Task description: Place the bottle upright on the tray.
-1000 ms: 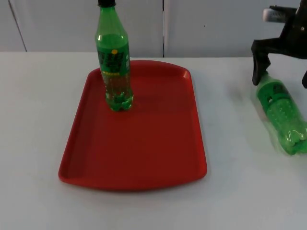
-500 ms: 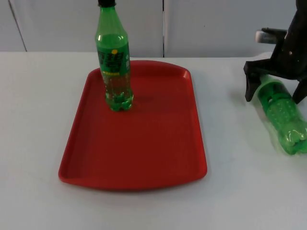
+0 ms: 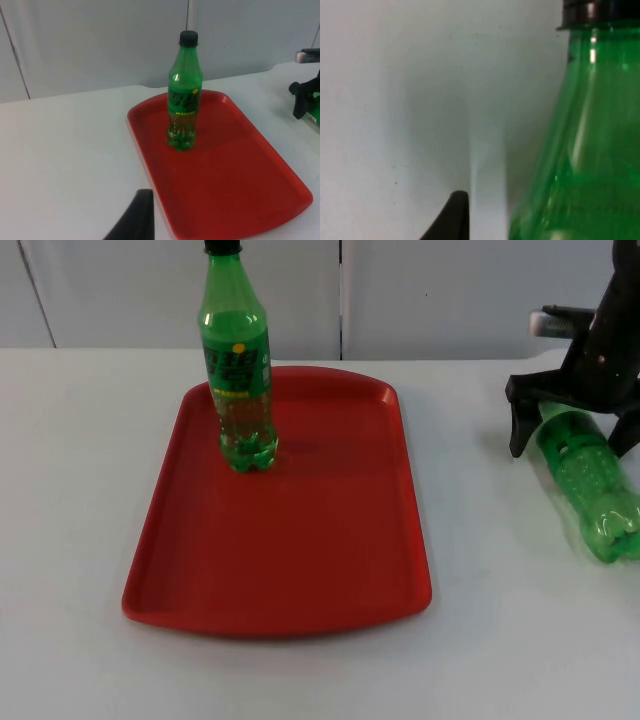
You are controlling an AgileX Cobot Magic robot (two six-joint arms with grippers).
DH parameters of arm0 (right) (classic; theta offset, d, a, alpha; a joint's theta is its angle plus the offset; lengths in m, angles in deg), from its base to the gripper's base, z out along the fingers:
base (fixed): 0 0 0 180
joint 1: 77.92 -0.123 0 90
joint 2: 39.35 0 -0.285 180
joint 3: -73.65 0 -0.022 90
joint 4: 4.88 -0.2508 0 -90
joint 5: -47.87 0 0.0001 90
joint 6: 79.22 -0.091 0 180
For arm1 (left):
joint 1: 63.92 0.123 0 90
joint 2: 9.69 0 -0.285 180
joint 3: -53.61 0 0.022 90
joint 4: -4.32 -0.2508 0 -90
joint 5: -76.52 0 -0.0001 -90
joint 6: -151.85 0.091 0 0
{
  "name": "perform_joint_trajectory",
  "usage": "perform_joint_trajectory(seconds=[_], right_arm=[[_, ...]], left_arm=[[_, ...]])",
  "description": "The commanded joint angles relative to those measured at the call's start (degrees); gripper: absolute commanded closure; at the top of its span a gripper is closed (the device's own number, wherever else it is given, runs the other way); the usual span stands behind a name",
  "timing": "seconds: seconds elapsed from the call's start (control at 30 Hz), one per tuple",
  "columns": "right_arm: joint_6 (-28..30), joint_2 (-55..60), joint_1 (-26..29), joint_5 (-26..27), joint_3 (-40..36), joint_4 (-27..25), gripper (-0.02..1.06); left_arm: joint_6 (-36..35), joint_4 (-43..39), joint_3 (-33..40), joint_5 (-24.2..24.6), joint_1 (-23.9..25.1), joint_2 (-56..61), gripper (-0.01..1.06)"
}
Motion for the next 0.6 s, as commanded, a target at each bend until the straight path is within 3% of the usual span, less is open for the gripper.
perform_joint_trajectory(seconds=[0.0, 0.07, 0.17, 0.2, 0.27, 0.33, 0.37, 0.4, 0.57], right_arm=[[0.09, 0.61, 0.02, 0.04, 0.07, -1.26, 0.11], [-0.64, 0.61, 0.02, 0.1, 0.07, -1.26, 0.14], [-1.2, 0.61, 0.02, -0.06, 0.07, -1.26, 0.39], [-1.2, 0.61, 0.02, -0.06, 0.07, -1.26, 0.39], [-2.13, 0.61, 0.02, -0.06, 0.07, -1.26, 0.63], [-2.02, 0.61, 0.02, 0.21, 0.07, -1.26, 0.96], [-2.02, 0.61, 0.02, 0.21, 0.07, -1.26, 0.96], [-2.02, 0.37, 0.02, 0.23, 0.07, -1.26, 1.04], [-0.83, -2.1, 0.02, 0.81, 0.07, -1.26, 1.05]], left_arm=[[-0.34, -0.17, 0.15, -0.25, 0.12, 0.15, 0.05], [-0.34, -0.17, 0.15, -0.25, 0.12, 0.15, 0.05], [-0.34, -0.17, 0.15, -0.25, 0.12, 0.15, 0.05], [-0.34, -0.17, 0.15, -0.25, 0.12, 0.15, 0.05], [-0.34, -0.17, 0.15, -0.25, 0.12, 0.15, 0.05], [-0.34, -0.17, 0.15, -0.25, 0.12, 0.15, 0.05], [-0.34, -0.17, 0.15, -0.25, 0.12, 0.15, 0.05], [-0.34, -0.17, 0.15, -0.25, 0.12, 0.15, 0.05], [-0.34, -0.17, 0.15, -0.25, 0.12, 0.15, 0.05]])
